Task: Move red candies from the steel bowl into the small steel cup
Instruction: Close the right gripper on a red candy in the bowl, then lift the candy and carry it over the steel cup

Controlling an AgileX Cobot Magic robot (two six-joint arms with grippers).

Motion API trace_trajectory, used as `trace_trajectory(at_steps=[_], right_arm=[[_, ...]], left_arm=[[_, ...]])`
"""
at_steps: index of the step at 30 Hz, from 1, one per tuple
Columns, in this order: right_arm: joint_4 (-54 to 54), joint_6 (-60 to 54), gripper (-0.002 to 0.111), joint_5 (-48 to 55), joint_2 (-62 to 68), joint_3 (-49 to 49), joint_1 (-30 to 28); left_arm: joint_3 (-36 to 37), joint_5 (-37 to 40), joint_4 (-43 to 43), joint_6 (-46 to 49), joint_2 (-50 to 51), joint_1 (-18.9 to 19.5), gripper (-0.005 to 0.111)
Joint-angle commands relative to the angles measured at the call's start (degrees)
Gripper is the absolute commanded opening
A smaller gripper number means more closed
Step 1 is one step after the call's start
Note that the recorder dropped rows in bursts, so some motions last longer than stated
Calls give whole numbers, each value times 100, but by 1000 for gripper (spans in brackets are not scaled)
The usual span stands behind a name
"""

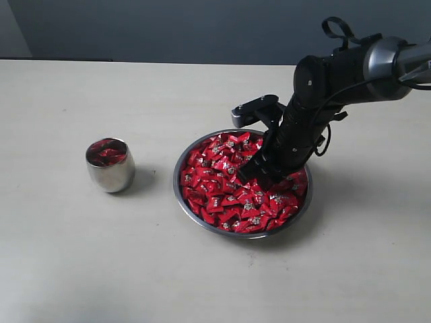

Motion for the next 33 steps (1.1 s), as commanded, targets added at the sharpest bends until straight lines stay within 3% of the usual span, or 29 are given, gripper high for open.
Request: trace_trajectory(at_steps=[1, 18, 21, 27, 33], right_arm=[[-44, -11, -1, -16, -163, -34, -10], [26, -11, -1, 560, -514, -1450, -10], [361, -124, -1, 332, -502, -1871, -10], [2034, -1587, -1, 302, -163, -2776, 11], [2269, -1916, -1, 751, 694, -3883, 351]], left_arm=[[22, -10, 7, -15, -26, 4, 0], [22, -10, 7, -15, -26, 4, 0], [22, -10, 7, -15, -26, 4, 0], [22, -10, 7, -15, -26, 4, 0], [22, -10, 7, -15, -26, 4, 0]])
